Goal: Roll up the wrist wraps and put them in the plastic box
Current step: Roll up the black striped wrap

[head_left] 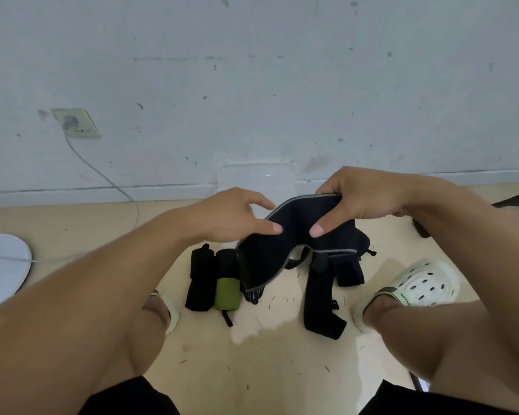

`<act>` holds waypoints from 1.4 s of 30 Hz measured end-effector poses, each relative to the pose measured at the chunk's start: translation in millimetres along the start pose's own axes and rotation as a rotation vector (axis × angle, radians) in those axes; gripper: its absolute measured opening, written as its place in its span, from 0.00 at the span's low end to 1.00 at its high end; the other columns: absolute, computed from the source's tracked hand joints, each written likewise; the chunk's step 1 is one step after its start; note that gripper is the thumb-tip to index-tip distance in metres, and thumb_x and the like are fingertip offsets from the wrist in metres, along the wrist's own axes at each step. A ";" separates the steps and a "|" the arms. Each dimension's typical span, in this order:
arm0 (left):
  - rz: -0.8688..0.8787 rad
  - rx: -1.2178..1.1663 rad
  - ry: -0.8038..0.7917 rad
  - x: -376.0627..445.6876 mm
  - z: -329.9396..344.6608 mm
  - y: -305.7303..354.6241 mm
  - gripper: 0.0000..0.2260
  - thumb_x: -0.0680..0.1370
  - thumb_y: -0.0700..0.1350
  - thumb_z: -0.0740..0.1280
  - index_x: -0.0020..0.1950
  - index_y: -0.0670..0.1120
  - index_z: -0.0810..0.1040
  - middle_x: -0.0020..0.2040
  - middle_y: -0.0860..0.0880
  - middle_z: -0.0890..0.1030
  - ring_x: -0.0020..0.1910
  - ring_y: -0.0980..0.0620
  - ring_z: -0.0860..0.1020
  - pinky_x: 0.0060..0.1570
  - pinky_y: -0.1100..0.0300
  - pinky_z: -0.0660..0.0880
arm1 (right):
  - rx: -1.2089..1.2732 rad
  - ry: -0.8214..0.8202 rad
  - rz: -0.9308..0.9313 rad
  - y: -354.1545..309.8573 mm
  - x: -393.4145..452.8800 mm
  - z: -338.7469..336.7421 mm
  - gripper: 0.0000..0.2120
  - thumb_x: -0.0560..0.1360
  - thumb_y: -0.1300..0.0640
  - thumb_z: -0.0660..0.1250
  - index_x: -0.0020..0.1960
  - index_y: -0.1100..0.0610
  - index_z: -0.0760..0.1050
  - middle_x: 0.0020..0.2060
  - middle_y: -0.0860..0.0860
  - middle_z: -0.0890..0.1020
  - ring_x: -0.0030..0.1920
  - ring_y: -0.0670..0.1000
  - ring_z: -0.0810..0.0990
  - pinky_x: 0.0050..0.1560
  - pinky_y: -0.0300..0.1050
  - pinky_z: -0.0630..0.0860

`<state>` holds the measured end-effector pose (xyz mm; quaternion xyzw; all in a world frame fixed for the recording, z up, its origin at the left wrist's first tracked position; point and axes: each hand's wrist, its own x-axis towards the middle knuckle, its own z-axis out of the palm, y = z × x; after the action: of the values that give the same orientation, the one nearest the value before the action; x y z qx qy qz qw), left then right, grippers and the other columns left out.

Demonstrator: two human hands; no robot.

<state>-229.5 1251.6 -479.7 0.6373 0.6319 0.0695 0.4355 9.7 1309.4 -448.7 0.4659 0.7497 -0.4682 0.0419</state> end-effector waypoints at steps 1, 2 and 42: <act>0.057 -0.024 -0.018 0.9 4.3 3.0 0.13 0.76 0.57 0.76 0.59 0.57 0.83 0.43 0.55 0.83 0.41 0.61 0.79 0.40 0.68 0.70 | -0.006 0.000 -0.015 -3.5 0.3 6.6 0.11 0.66 0.51 0.83 0.39 0.55 0.84 0.38 0.55 0.87 0.38 0.50 0.85 0.45 0.46 0.80; 0.106 -0.045 -0.024 3.9 8.1 5.0 0.08 0.76 0.55 0.77 0.52 0.54 0.85 0.38 0.56 0.82 0.33 0.63 0.76 0.34 0.71 0.67 | -0.016 0.004 -0.027 -6.4 1.1 12.7 0.12 0.66 0.50 0.84 0.39 0.55 0.83 0.37 0.55 0.87 0.36 0.50 0.84 0.42 0.45 0.79; -0.126 -1.396 -0.012 -11.9 38.0 31.3 0.15 0.86 0.43 0.62 0.68 0.34 0.76 0.57 0.33 0.85 0.55 0.39 0.86 0.53 0.49 0.85 | 0.037 0.516 -0.137 -21.5 -13.1 54.3 0.09 0.72 0.54 0.79 0.45 0.44 0.81 0.38 0.42 0.83 0.34 0.39 0.80 0.37 0.28 0.72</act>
<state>-184.1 1229.1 -477.3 0.1709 0.4728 0.4303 0.7497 -19.1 1257.8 -458.3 0.5189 0.7564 -0.3494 -0.1910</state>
